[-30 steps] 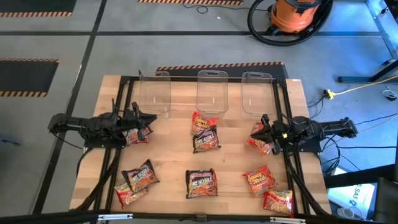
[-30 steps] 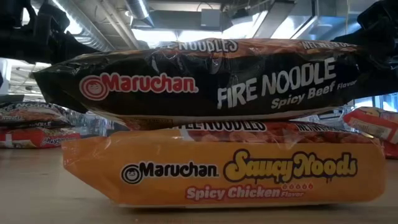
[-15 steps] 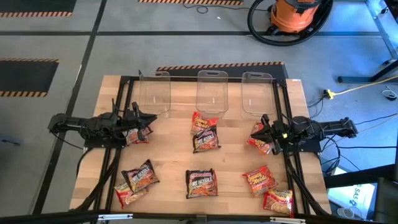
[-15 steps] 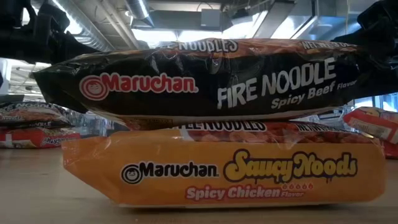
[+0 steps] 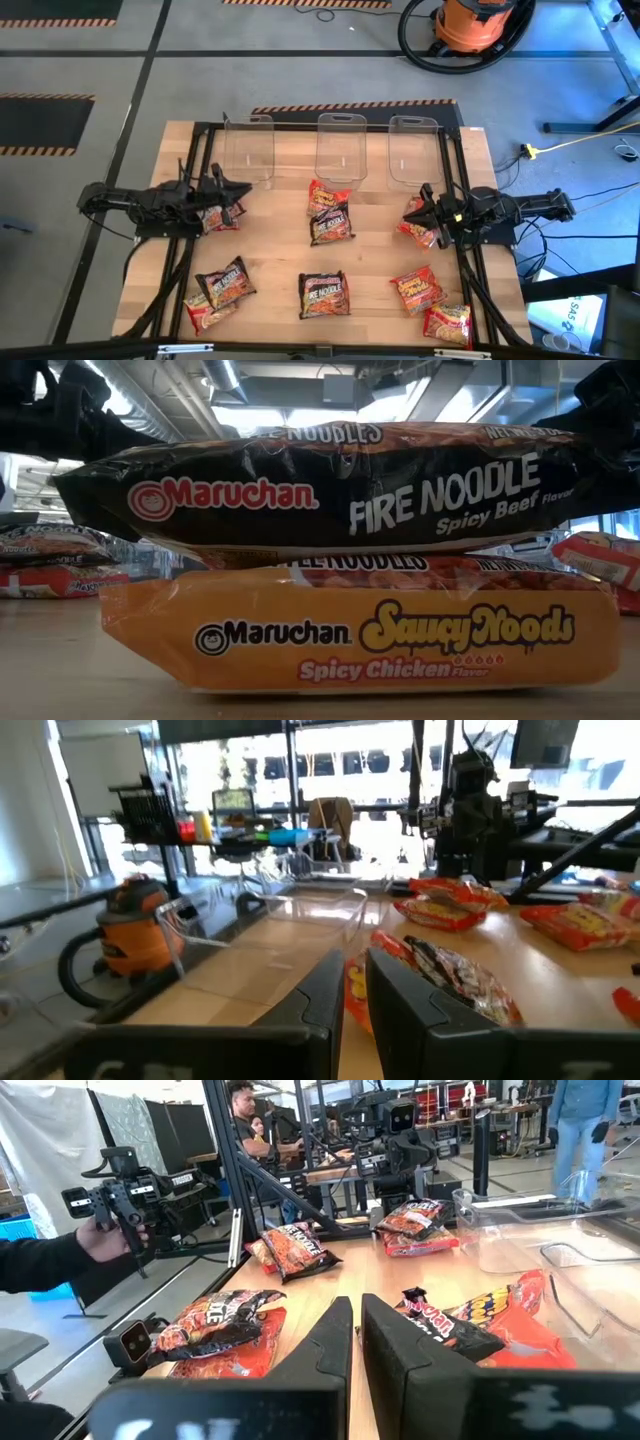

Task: Sort Maruchan noodles
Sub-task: Put the black noodle pack into the middle transparent bin

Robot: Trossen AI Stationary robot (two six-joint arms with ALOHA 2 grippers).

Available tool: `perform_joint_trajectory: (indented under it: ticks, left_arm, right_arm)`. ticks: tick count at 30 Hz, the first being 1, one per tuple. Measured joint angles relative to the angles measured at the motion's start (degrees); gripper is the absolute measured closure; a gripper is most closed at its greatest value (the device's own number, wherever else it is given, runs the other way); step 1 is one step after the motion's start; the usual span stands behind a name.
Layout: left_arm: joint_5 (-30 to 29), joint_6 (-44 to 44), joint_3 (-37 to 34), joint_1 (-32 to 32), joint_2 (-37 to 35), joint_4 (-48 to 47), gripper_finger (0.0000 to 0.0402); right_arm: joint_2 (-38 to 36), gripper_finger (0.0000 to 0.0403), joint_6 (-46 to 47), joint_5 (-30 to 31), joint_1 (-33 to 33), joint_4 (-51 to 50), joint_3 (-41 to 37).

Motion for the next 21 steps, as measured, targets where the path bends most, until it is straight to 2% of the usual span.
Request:
perform_joint_trajectory:
  ticks: [4, 9, 16, 21]
  left_arm:
    - [-0.2, -7.1, 0.0, 0.0, 0.0, 3.4, 0.0363]
    - [-0.1, -12.4, 0.0, 0.0, 0.0, 12.0, 0.0363]
    - [2.0, -11.3, 0.0, 0.0, 0.6, 20.1, 0.0363]
    - [2.7, -8.3, 0.0, 0.0, 5.0, 25.3, 0.0363]
  right_arm:
    - [0.0, 0.0388, 0.0, 4.0, 0.0, 1.1, 0.0]
    - [0.0, 0.0388, -0.6, 8.8, 0.0, 4.3, 0.0]
    - [0.3, 0.0388, -0.7, 11.3, 0.0, 7.7, 0.1]
    - [2.5, 0.0388, -2.6, 17.4, 0.0, 13.2, 0.1]
